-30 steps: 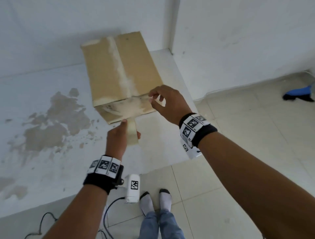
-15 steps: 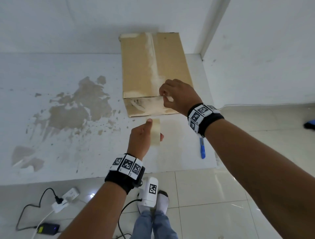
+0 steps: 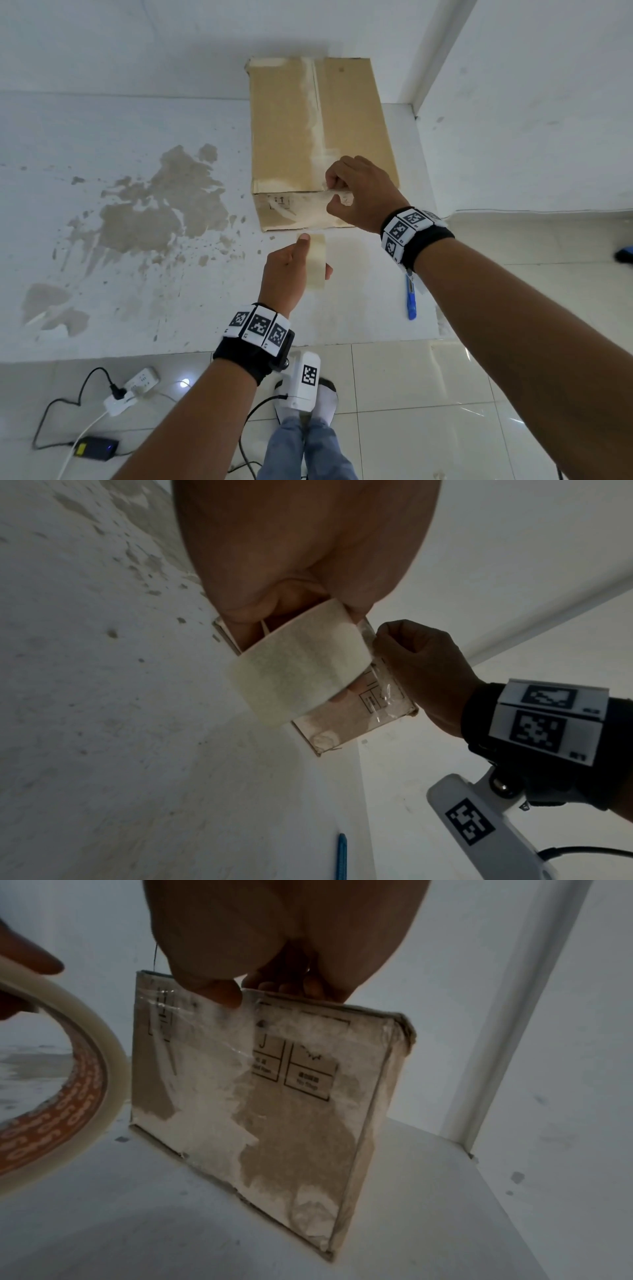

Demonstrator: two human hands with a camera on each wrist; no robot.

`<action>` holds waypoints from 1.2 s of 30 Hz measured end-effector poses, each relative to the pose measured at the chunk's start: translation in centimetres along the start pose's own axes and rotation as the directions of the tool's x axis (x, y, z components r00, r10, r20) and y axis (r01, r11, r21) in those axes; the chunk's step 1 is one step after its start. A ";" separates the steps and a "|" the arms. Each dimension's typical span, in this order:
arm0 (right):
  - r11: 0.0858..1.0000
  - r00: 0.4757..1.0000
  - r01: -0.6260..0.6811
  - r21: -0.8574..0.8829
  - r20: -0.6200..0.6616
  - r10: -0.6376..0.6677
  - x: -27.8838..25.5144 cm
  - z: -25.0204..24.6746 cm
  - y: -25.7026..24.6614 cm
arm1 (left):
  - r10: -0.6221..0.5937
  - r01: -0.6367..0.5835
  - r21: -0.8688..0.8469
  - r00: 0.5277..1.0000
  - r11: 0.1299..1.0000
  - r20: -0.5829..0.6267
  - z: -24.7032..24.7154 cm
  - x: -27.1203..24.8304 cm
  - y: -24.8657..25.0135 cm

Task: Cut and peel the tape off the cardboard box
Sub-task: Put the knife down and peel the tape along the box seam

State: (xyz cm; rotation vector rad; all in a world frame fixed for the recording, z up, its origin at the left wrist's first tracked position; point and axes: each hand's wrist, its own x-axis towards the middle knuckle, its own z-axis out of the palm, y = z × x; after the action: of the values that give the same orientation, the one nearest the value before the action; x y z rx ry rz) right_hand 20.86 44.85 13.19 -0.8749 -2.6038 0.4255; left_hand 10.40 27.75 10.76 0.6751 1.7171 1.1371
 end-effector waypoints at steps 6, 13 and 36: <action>0.998 0.998 -0.056 0.013 -0.035 0.056 0.3 0.6 -0.2 | -0.016 0.016 0.014 1.000 1.000 0.009 0.1 0.1 0.1; 0.997 0.996 -0.072 0.024 -0.049 0.073 0.0 1.2 -0.3 | -0.006 0.006 0.010 1.000 1.000 0.013 0.2 0.5 0.0; 0.957 0.970 -0.235 0.173 -0.017 0.241 0.5 0.6 -0.7 | 0.001 -0.001 -0.018 1.000 1.000 -0.009 0.7 1.2 0.0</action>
State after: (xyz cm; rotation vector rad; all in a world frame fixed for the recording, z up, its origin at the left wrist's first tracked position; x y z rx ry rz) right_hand 19.85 44.52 13.07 -1.1287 -2.3933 0.6782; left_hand 10.59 29.00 10.23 0.6610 1.7119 1.1570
